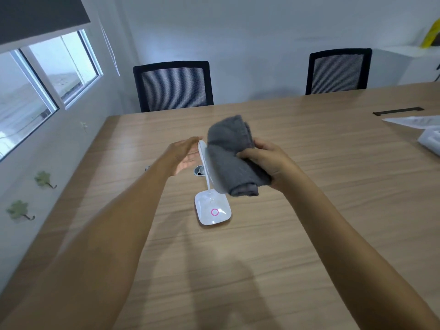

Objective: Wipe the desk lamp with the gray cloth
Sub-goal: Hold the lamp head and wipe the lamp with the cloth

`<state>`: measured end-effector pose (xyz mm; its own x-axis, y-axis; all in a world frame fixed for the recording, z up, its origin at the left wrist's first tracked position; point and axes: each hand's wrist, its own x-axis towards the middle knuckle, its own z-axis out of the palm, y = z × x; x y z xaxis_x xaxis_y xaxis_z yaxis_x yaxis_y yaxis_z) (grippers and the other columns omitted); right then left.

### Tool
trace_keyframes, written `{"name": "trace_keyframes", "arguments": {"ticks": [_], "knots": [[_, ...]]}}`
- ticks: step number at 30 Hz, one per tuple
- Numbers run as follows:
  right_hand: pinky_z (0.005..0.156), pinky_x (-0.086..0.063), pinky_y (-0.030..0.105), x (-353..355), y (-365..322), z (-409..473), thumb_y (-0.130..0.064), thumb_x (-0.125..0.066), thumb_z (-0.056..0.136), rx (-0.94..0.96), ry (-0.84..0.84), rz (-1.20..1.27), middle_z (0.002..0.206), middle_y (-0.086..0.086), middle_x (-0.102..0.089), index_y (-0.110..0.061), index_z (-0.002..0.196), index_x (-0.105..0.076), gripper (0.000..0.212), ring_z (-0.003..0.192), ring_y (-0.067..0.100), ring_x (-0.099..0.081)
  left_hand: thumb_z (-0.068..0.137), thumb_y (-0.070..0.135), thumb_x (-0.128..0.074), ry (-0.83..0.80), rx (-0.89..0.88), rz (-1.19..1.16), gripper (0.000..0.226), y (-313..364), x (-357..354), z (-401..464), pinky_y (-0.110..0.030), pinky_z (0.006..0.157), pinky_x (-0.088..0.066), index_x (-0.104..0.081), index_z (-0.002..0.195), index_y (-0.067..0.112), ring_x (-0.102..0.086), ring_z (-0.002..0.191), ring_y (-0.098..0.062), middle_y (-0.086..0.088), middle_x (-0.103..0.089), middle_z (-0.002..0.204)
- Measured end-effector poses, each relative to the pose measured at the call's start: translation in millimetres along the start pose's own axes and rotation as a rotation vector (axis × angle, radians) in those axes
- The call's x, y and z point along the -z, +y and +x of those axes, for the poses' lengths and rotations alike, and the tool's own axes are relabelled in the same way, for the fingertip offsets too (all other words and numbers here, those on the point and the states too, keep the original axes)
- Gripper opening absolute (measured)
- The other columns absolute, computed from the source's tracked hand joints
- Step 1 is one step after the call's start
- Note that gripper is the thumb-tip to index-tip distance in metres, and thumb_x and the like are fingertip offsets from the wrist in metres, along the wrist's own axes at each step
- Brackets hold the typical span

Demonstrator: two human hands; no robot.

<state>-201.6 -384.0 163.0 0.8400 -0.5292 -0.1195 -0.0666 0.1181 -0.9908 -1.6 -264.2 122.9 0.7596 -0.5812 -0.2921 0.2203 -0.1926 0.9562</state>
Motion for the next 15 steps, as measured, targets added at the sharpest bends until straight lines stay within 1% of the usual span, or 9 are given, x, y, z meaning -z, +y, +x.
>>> {"name": "trace_keyframes", "arguments": {"ticks": [2, 4, 5, 6, 8, 9, 11, 13, 15], "knots": [[0.068, -0.051, 0.028, -3, 6, -1, 0.001, -0.066, 0.076, -0.032, -0.056, -0.066, 0.077, 0.003, -0.067, -0.018, 0.076, -0.068, 0.019, 0.07, 0.017, -0.061, 0.078, 0.036, -0.072, 0.002, 0.001, 0.004, 0.032, -1, 0, 1, -0.038, 0.101, -0.047, -0.064, 0.104, 0.017, -0.063, 0.109, -0.022, -0.005, -0.067, 0.116], [0.075, -0.054, 0.034, -2, 10, 0, 0.002, -0.066, 0.077, -0.058, 0.003, -0.094, 0.082, 0.007, -0.067, -0.017, 0.083, -0.069, 0.02, 0.076, 0.021, -0.062, 0.077, 0.036, -0.073, 0.006, 0.003, -0.002, 0.031, -1, 1, 1, -0.039, 0.101, -0.047, -0.064, 0.101, 0.018, -0.063, 0.107, -0.022, -0.005, -0.067, 0.112], [0.08, -0.054, 0.038, 0, 12, 1, 0.003, -0.065, 0.078, -0.06, 0.05, -0.091, 0.086, 0.01, -0.067, -0.014, 0.088, -0.069, 0.02, 0.08, 0.024, -0.061, 0.077, 0.035, -0.073, 0.009, 0.005, -0.01, 0.028, -1, 1, 1, -0.039, 0.101, -0.047, -0.065, 0.098, 0.019, -0.064, 0.105, -0.022, -0.005, -0.067, 0.11], [0.082, -0.052, 0.04, 3, 12, 2, 0.004, -0.063, 0.079, -0.056, 0.091, -0.09, 0.088, 0.012, -0.065, -0.011, 0.091, -0.068, 0.019, 0.084, 0.025, -0.06, 0.077, 0.035, -0.073, 0.011, 0.007, -0.016, 0.026, 0, 1, 0, -0.039, 0.102, -0.047, -0.065, 0.096, 0.019, -0.064, 0.103, -0.021, -0.006, -0.067, 0.112], [0.077, -0.051, 0.036, 10, 11, 5, 0.004, -0.061, 0.081, -0.041, 0.108, -0.055, 0.084, 0.01, -0.065, -0.012, 0.083, -0.065, 0.017, 0.081, 0.025, -0.06, 0.078, 0.035, -0.073, 0.016, 0.008, -0.013, 0.028, 1, 0, -1, -0.04, 0.103, -0.047, -0.066, 0.098, 0.018, -0.064, 0.106, -0.023, -0.008, -0.066, 0.117], [0.074, -0.052, 0.033, 12, 10, 6, 0.005, -0.061, 0.081, -0.04, 0.073, -0.003, 0.081, 0.007, -0.066, -0.014, 0.08, -0.064, 0.019, 0.076, 0.023, -0.061, 0.077, 0.035, -0.073, 0.018, 0.009, -0.009, 0.029, 1, -1, -1, -0.041, 0.104, -0.046, -0.065, 0.099, 0.018, -0.063, 0.108, -0.024, -0.008, -0.066, 0.117], [0.066, -0.055, 0.027, 10, 9, 7, 0.004, -0.061, 0.081, -0.04, -0.051, 0.089, 0.076, 0.003, -0.07, -0.017, 0.08, -0.067, 0.022, 0.069, 0.017, -0.065, 0.078, 0.035, -0.073, 0.016, 0.01, -0.008, 0.025, 2, -2, -2, -0.041, 0.104, -0.045, -0.065, 0.096, 0.019, -0.063, 0.109, -0.024, -0.005, -0.068, 0.111], [0.06, -0.056, 0.021, 4, 11, 7, 0.002, -0.064, 0.08, -0.049, -0.131, 0.049, 0.069, -0.003, -0.073, -0.018, 0.078, -0.069, 0.021, 0.062, 0.011, -0.067, 0.079, 0.036, -0.072, 0.009, 0.003, 0.002, 0.025, 2, -2, -2, -0.042, 0.105, -0.045, -0.065, 0.096, 0.019, -0.063, 0.107, -0.023, -0.002, -0.069, 0.106], [0.059, -0.055, 0.019, 0, 15, 5, 0.002, -0.067, 0.078, -0.052, -0.11, -0.045, 0.068, -0.006, -0.072, -0.02, 0.076, -0.069, 0.021, 0.063, 0.009, -0.066, 0.079, 0.036, -0.071, 0.01, -0.001, 0.016, 0.033, 2, -1, -2, -0.043, 0.106, -0.044, -0.063, 0.104, 0.016, -0.062, 0.108, -0.023, -0.004, -0.068, 0.11]]}}
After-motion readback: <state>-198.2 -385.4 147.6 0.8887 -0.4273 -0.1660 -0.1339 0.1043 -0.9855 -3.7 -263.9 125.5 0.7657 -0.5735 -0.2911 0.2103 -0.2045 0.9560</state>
